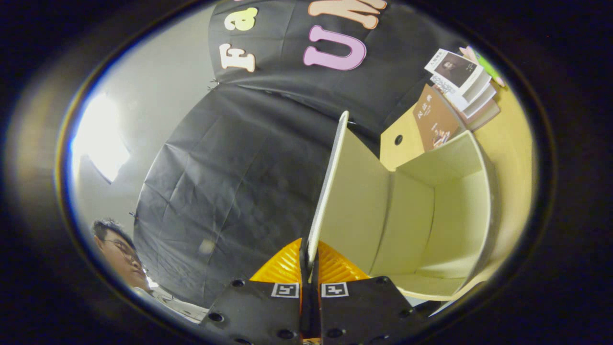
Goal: Open the storage box then place both shoes into the box .Put the left shoe in first, then the right shoe, with the right side of both shoes facing outward in a uniform manner.
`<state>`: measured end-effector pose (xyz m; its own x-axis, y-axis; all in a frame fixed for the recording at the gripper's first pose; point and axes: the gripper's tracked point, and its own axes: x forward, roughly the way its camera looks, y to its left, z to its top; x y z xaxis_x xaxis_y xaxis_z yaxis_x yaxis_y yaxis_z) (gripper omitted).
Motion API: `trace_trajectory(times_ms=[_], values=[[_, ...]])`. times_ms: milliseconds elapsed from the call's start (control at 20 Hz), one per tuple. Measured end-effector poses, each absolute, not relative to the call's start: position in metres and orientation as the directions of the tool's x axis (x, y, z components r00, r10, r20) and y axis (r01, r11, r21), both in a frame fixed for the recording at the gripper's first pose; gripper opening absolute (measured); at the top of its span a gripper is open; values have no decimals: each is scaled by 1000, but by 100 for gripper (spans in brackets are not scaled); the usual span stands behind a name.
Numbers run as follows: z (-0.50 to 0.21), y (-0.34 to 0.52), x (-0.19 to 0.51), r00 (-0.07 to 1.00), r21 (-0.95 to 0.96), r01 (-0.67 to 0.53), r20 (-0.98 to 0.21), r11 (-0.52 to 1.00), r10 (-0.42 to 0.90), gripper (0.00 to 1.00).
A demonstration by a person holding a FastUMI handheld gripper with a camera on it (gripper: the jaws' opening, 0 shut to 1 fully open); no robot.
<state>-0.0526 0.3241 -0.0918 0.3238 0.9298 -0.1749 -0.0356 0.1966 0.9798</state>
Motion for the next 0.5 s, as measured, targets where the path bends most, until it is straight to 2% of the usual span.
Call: trace_trajectory(times_ms=[500], values=[[-86,398,-57,276,972,-115,-169,207,946,3]])
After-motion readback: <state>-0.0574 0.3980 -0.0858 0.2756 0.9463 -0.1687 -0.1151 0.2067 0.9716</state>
